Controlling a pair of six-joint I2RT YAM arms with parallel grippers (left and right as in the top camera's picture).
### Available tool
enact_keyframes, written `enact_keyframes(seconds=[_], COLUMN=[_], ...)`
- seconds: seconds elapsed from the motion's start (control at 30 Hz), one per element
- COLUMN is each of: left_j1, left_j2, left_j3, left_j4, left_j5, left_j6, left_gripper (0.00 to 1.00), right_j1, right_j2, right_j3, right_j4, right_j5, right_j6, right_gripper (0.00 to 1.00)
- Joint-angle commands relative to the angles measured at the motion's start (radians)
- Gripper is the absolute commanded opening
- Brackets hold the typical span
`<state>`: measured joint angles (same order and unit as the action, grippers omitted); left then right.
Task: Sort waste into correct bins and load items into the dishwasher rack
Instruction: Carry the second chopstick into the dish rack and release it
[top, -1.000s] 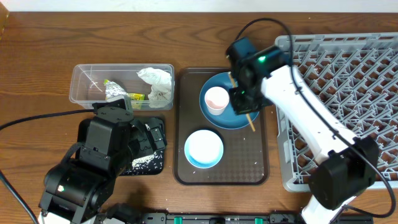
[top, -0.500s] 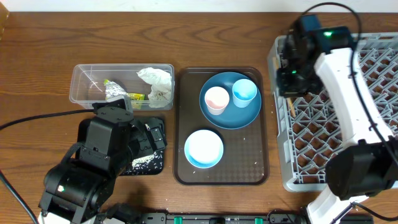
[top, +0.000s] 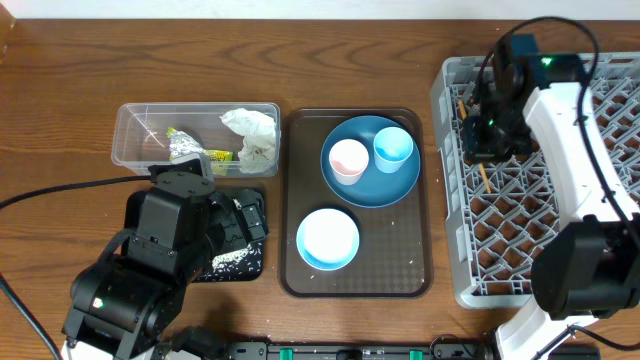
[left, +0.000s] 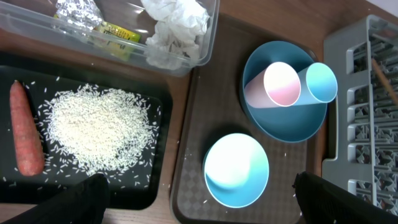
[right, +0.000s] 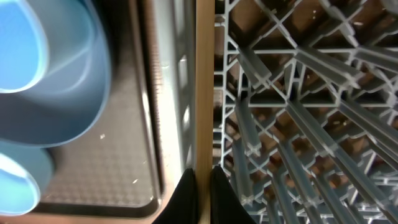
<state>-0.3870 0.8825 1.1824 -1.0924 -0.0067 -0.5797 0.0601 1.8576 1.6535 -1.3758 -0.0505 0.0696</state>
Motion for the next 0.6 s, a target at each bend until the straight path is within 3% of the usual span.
enact_keyframes(seconds=[0.0,0.07,0.13,0.2,0.37,0.57], left_j1=[0.005,0.005,0.005,0.005,0.005,0.005], left_j2=[-0.002,-0.002,-0.002,-0.002,-0.002,-0.002], left_j3=[0.015,0.015,0.015,0.015,0.015,0.015], left_j4=[0.000,0.000,0.000,0.000,0.000,0.000], left_j5=[-0.005,-0.005,-0.005,-0.005,-0.005,-0.005], left_j6=[0.003,0.003,0.003,0.003,0.003,0.003], left_gripper=[0.98,0.98,0.98,0.98,0.98,0.98], right_j1=[-0.002,-0.001,-0.001,-0.001,-0.002,0.028], right_j2=[-0.021,-0.021,-0.021,-0.021,-0.021,-0.021], right_j3=[-0.069,-0.095,-0.099,-0.089,-0.003,0.178], right_j4=[0.040,0.059,0.057,0.047,-0.025,-0.163], right_j5=[0.031,0.031,0.032,0.033,0.035,-0.041], right_j6=[-0.014,-0.014,-0.014,-0.015,-0.014,0.003], right_gripper=[0.03,0.09,0.29,0.57,0.65,0.56])
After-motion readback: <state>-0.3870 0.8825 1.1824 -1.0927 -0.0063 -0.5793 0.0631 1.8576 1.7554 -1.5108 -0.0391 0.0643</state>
